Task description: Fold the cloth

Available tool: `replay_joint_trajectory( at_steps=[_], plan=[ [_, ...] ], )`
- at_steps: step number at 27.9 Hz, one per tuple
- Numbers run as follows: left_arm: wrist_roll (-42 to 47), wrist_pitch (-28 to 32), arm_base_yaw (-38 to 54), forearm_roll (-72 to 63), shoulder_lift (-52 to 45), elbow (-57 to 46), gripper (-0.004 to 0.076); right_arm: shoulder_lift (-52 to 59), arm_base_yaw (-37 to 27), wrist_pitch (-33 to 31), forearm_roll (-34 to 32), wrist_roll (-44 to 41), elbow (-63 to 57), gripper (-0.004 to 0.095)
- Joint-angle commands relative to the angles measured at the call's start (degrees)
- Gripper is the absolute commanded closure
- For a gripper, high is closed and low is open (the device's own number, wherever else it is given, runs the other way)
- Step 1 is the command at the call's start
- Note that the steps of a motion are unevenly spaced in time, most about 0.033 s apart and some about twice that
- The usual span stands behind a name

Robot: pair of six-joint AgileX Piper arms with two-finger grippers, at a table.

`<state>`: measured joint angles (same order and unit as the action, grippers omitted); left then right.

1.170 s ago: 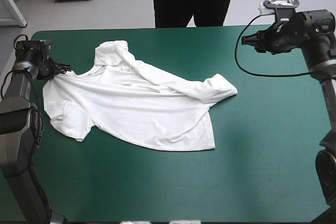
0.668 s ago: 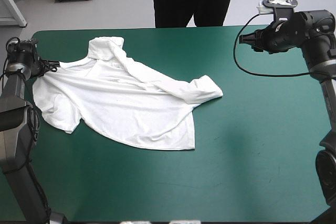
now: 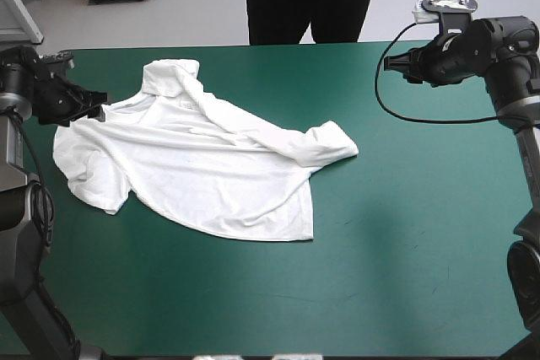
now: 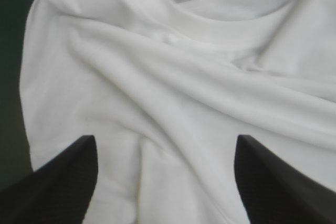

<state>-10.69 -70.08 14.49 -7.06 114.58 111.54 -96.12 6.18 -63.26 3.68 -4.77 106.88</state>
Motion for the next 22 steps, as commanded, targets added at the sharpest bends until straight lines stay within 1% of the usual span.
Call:
replay_joint_trajectory(
  at_steps=[1, 4, 8, 12, 16, 20, 22],
  plan=[
    [-0.75, -3.75, -4.56, -3.41, -9.23, 0.38, 0.026, 3.03, -0.41, 1.8, 0.1, 0.56, 1.87, 0.0494],
    [-0.75, -3.75, -10.91, -5.11, -14.43, -3.46, 0.0268, 3.03, -0.41, 0.02, 0.1, 0.56, 1.87, 0.0494],
    [-0.75, -3.75, -19.89, -5.11, -18.99, -9.49, 0.0268, 3.03, -0.41, -0.24, 0.1, 0.56, 1.87, 0.0494],
    [-0.75, -3.75, -27.92, -5.11, -22.15, -13.13, 0.0268, 3.03, -0.41, -0.33, 0.24, 0.56, 1.87, 0.0494],
    [-0.75, -3.75, -34.53, -5.06, -23.51, -14.46, 0.0262, 3.03, -0.41, -0.46, 0.14, 0.56, 1.87, 0.0494],
    [0.66, -3.75, -41.46, -4.92, -23.92, -15.92, 0.0214, 3.03, -0.41, -1.96, -0.1, 0.56, 1.87, 0.0494],
    [1.85, -3.75, -43.94, -4.83, -23.82, -16.74, 0.0208, 3.03, -0.41, -2.44, -0.4, 0.56, 1.87, 0.0494]
  ],
)
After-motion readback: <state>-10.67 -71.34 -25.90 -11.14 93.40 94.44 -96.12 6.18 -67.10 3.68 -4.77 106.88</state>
